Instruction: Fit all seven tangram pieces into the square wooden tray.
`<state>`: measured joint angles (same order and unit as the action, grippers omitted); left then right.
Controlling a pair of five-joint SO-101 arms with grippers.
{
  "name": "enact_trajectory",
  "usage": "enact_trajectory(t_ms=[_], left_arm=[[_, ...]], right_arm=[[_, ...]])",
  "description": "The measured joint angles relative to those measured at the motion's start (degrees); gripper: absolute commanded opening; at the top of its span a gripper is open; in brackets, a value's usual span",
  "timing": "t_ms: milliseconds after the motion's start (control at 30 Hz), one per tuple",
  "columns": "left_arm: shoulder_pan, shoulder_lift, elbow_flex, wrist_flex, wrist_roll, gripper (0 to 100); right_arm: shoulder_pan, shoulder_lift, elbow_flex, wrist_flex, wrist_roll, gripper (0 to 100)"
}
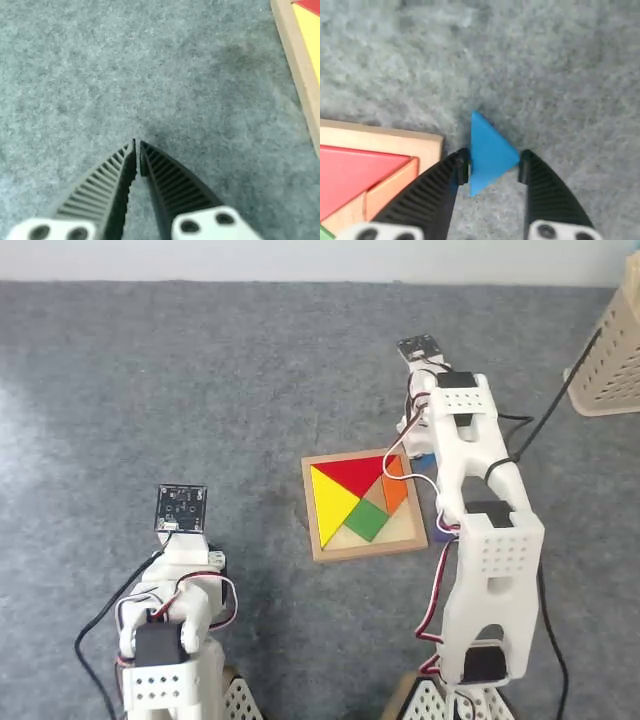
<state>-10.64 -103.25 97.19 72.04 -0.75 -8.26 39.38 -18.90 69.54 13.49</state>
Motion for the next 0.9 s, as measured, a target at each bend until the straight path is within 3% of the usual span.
enact_trajectory(t_ms=[400, 600, 900], left_arm=[[0.0, 0.0, 0.0, 0.0, 0.0, 1], [0.0, 0.0, 0.0, 0.0, 0.0, 1], [0.0, 0.0, 0.0, 0.0, 0.0, 1]], right_arm=[[-0.4, 0.5, 0.0, -0.7, 3.4, 24.0], [0.1, 0.5, 0.0, -2.4, 3.4, 11.3], [0.4, 0.4, 0.0, -3.3, 3.4, 9.8]])
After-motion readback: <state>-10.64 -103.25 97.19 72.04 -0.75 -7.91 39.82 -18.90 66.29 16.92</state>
